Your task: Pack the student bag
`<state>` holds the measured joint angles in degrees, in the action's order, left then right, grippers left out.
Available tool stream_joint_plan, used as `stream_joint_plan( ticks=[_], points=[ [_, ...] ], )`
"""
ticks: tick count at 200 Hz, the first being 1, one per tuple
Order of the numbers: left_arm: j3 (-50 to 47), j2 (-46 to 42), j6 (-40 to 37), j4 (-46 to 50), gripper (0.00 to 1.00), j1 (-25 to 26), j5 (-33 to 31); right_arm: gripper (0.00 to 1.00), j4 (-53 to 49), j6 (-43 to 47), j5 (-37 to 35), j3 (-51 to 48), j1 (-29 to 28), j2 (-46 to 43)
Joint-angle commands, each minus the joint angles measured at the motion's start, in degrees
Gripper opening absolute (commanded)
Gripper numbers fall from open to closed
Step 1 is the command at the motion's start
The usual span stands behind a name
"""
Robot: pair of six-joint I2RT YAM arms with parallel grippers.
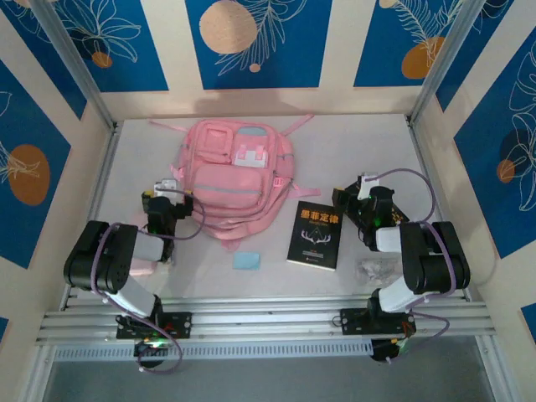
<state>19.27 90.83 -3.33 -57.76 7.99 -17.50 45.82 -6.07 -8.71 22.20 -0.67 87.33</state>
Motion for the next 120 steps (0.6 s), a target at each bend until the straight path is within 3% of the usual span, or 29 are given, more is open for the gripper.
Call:
stream_joint_plan(
  ticks=[1,120],
  points=[
    [0.86,-0.94,0.66,0.63,1.0,-0.48,1.34,0.99,0.92,-0.35,0.62,1.44,0.23,-0.14],
    [1.3,-1.24,2.45,2.1,1.0,-2.28,3.6,0.99,0.59,-0.57,1.24,1.49,0.49,-0.14]
  ],
)
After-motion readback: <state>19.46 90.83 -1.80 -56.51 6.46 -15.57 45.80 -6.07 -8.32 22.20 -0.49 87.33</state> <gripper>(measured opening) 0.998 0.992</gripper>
